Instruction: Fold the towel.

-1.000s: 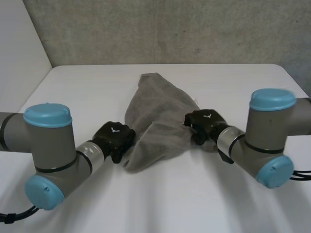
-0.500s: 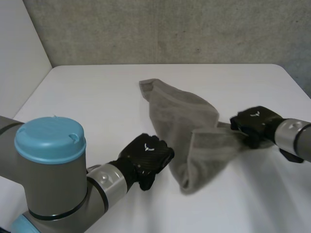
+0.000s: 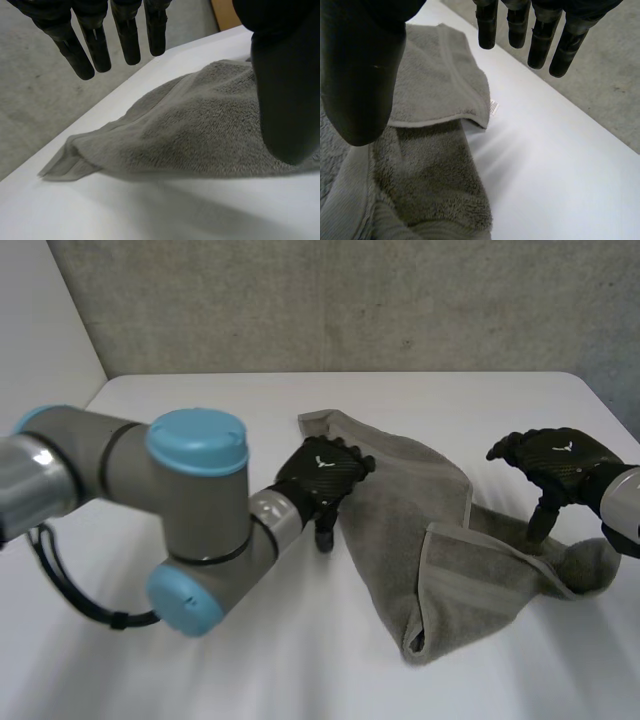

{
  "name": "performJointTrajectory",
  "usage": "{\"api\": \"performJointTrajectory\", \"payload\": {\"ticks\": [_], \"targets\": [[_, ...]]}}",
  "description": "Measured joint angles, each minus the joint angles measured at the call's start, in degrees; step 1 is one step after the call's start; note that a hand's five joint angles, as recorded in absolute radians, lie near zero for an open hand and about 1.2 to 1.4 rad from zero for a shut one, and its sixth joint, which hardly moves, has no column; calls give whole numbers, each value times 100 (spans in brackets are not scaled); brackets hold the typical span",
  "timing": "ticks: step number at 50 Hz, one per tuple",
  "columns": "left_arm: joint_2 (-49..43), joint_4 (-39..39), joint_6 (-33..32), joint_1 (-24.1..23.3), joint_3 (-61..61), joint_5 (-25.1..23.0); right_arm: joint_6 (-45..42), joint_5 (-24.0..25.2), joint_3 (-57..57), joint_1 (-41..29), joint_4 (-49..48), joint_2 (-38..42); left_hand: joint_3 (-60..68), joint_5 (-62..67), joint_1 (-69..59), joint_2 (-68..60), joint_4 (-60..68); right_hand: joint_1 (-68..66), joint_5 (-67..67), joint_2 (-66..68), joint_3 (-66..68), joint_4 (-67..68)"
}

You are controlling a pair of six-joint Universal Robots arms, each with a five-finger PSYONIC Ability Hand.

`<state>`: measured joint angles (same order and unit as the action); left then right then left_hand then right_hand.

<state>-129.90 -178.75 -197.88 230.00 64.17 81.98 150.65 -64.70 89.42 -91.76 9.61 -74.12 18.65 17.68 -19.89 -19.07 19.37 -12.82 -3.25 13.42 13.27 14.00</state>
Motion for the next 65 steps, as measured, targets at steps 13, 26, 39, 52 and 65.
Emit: {"api": "performJointTrajectory", "payload": {"ticks": [13, 26, 39, 52, 65], "targets": [[-2010, 1618, 54, -285, -3304, -523, 70, -8, 434, -20, -425, 83, 187, 320, -77, -136, 81, 0, 0, 0, 0, 0], [-3153, 2249, 30, -382, -4814, -524, 58, 24, 599, -20, -618, 210, 1017, 1140, -882, -940, 945, 1, 0, 0, 0, 0], [-3088, 2265, 21, -384, -4742, -305, 52, 56, 595, -24, -638, 305, 6890, 6678, -6142, -6587, 6671, 1, 0, 0, 0, 0], [-2260, 2542, 95, -374, -4570, 644, 52, 73, 664, -44, -636, 293, 6937, 6680, -6142, -6587, 6760, 1, 0, 0, 0, 0], [-206, 2245, 121, 149, -1920, 848, 94, 574, 929, -459, -571, 180, 6965, 6680, -6142, -6587, 6760, 1, 0, 0, 0, 0]]}}
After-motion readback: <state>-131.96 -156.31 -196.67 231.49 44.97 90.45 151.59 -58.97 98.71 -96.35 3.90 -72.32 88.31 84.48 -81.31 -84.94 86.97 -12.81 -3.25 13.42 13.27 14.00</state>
